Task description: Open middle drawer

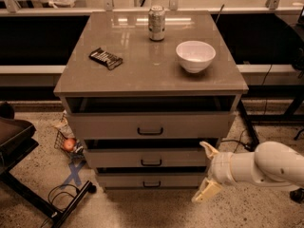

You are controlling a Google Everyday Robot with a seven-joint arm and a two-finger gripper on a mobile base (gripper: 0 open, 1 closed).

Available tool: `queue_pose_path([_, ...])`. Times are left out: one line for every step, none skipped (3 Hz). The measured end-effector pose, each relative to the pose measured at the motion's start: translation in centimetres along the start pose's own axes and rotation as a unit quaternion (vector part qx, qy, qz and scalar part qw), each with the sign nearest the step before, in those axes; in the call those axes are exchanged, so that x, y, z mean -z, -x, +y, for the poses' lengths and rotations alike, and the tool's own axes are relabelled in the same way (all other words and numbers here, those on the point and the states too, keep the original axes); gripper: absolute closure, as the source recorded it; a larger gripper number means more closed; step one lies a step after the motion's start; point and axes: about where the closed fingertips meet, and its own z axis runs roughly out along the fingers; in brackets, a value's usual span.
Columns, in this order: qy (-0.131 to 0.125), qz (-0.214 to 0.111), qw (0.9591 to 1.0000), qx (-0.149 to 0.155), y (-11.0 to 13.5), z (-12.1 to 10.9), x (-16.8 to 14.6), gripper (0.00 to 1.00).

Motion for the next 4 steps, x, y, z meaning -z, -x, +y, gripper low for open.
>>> queue_pose_path([0.019, 0.009, 0.9997, 0.009, -3.5, -1.3, -5.5, 0.0])
queue_pose_path([0.026, 0.017, 0.9994, 0.015, -5.1, -2.4, -8.4, 0.0])
queue_pose_path([0.028, 0.035, 0.9988, 0.017, -6.7, -3.5, -10.7, 0.0])
queue_pose_path([0.022, 0.048, 0.9985, 0.014, -8.0, -5.5, -12.5, 0.0])
